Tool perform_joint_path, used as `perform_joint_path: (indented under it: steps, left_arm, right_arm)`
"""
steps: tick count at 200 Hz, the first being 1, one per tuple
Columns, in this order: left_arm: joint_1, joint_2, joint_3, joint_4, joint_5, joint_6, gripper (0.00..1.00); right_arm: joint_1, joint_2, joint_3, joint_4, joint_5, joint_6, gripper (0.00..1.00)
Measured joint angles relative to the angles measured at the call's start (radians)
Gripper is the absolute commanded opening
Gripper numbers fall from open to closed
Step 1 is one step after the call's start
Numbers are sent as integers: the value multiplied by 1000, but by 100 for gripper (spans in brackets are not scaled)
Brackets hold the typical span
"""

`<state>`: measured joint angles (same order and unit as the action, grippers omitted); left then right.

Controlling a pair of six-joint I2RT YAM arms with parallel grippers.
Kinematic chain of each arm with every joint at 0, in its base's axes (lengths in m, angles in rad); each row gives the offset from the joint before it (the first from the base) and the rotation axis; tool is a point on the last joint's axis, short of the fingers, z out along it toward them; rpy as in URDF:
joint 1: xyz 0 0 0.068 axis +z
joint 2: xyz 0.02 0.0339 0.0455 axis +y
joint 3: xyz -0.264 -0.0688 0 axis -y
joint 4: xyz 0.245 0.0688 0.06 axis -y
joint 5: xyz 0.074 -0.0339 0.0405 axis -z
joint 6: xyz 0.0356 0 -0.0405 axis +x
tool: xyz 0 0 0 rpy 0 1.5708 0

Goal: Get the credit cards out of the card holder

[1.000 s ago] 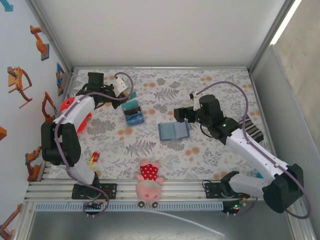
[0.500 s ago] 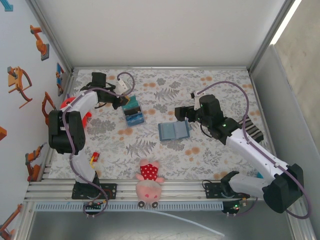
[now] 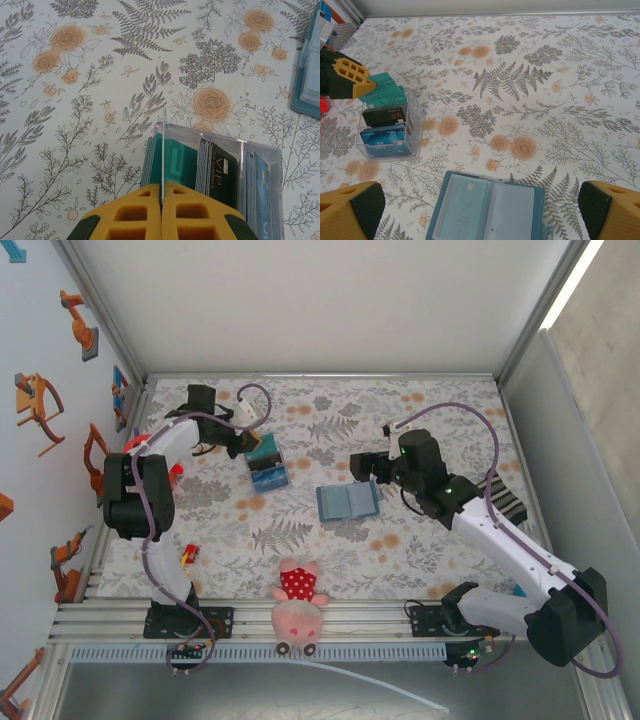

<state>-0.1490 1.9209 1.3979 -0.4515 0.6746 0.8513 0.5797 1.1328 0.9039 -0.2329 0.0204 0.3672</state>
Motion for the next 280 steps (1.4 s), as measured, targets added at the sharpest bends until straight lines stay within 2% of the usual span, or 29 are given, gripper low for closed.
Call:
perform_joint_path:
  steps: [59,84,89,100,106,179,191,211,227,236,250,268,280]
  left_arm:
    - [-2,40,27,5,5,-11,0]
    - [-3,43,27,28,1,-34,7]
    - [-3,43,27,35,0,-39,11]
    - [-3,43,27,48,-2,-46,34]
    - [-4,43,27,53,-6,-51,37]
    - [-6,42,19,73,-34,-80,40]
    - [-7,37,18,78,-37,-89,40]
    - [-8,2,-3,102,-42,-126,42]
    - [-8,-53,-36,147,-48,-174,66]
    - [-9,-100,-64,181,-53,-208,72]
    - [-11,-182,-117,237,-61,-266,74]
    - [-25,-299,-193,323,-94,-358,100]
    - [-43,-370,-245,373,-130,-413,97]
  right_arm:
    - [0,-1,-6,6,0,0,100]
    - [0,-4,-10,13,0,0,99]
    - [0,-4,-11,13,0,0,100]
    - [0,-6,-13,13,0,0,100]
    - [0,-6,-14,13,0,0,100]
    - [0,-6,-15,11,0,1,99]
    - [0,-6,-15,8,0,1,94]
    - [0,1,-14,-9,-1,-1,80]
    - [0,25,-6,-34,-1,5,73]
    - [0,46,3,-53,-2,8,69]
    - [1,85,23,-85,-3,4,65]
    - [13,130,48,-127,0,3,63]
    - [30,159,63,-153,2,2,61]
